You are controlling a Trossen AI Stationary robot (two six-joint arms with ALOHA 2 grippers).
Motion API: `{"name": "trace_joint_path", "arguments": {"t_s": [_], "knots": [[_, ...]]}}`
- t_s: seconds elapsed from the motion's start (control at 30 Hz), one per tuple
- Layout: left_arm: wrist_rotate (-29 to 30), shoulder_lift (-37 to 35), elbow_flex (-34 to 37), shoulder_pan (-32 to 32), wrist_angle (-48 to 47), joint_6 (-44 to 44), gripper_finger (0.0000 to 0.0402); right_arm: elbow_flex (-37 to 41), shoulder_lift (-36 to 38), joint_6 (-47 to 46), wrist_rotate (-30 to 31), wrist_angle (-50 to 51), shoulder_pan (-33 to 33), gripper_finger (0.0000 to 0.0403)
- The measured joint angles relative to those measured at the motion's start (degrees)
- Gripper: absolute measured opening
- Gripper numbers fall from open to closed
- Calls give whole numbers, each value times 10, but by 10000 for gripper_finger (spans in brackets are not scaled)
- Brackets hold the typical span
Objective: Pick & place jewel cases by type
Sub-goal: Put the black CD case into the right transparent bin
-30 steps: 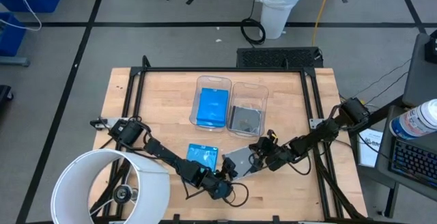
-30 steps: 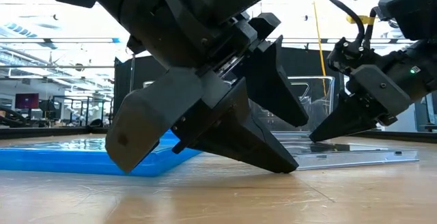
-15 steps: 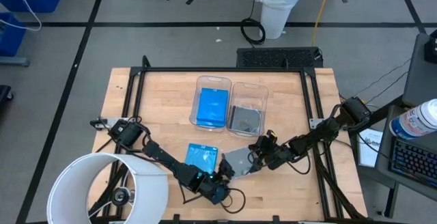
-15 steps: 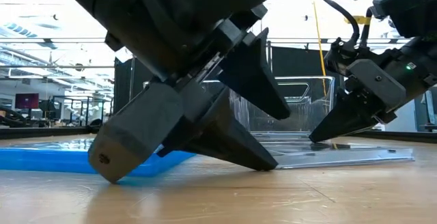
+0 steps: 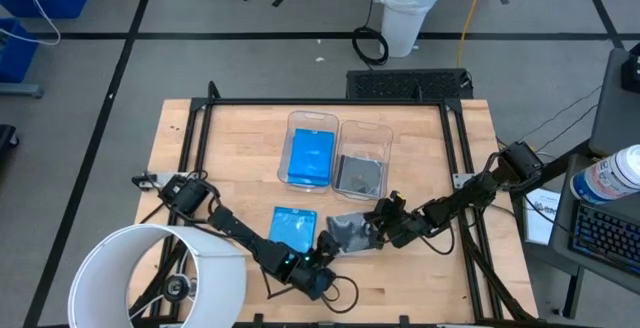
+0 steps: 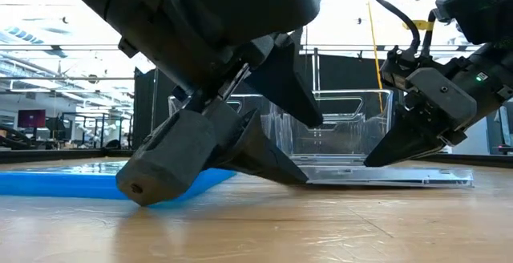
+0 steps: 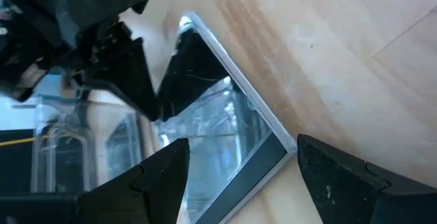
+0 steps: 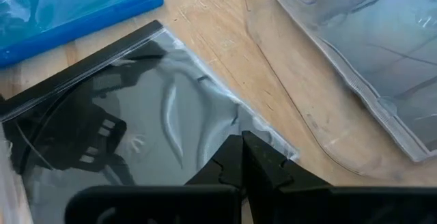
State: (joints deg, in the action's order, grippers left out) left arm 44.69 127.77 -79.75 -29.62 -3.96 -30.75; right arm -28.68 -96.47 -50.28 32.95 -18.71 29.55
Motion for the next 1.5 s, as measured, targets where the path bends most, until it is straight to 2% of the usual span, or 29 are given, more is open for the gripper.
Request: {"name": "trace_joint_path", "arguments": {"t_s": [0.4,0.67,1.0,1.17,1.5], "knots": [[33,-2,0,-4,9,-18,269,0,-1,1,-1,-17,1,0],[43,-2,0,-9,11,-24,269,2,2,76,14,-57,3,0],[48,-2,-1,-9,10,-25,269,1,4,80,17,-63,9,0],[76,-1,-1,-4,10,-28,269,1,28,107,-12,-71,13,0],[89,-1,-1,-5,12,-38,268,0,39,119,3,-76,19,0]]}}
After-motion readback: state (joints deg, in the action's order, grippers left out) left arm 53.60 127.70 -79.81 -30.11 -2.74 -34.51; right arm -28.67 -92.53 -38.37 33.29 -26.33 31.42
